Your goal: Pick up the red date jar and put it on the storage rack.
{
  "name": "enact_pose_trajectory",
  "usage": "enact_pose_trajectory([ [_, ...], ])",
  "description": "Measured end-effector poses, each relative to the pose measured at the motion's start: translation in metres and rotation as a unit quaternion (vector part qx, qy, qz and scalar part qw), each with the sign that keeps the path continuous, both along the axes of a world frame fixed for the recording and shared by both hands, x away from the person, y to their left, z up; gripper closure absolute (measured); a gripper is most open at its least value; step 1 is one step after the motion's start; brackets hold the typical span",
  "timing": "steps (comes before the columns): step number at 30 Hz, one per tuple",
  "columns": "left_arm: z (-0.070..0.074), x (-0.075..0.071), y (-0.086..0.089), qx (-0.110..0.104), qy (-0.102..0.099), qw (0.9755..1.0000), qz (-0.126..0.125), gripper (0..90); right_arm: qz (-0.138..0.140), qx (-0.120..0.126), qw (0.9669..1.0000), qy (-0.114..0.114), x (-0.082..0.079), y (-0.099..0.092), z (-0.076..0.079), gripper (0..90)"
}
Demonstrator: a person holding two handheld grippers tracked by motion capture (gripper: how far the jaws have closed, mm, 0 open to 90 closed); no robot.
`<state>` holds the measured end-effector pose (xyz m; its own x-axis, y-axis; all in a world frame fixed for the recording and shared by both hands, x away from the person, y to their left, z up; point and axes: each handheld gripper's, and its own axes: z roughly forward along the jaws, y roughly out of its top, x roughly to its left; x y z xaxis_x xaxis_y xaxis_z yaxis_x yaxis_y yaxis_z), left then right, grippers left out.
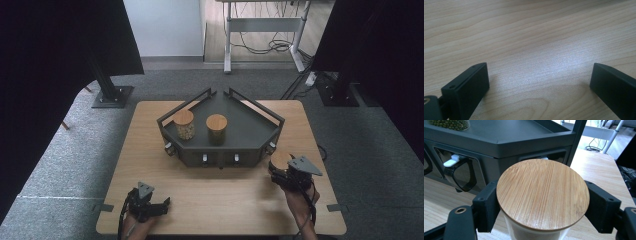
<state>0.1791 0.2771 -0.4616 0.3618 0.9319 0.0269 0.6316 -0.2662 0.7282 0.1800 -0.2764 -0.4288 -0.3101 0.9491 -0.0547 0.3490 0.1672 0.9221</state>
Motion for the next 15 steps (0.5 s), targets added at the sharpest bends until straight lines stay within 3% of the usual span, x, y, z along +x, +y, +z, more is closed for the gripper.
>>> enact_pose_trajectory([
  [15, 0.000, 0.000, 0.000, 0.000, 0.000, 1.0000, 0.000, 2.0, 0.018, -0.001, 0.9998, -0.010, -0.002, 0.003, 0.019, 22.8],
])
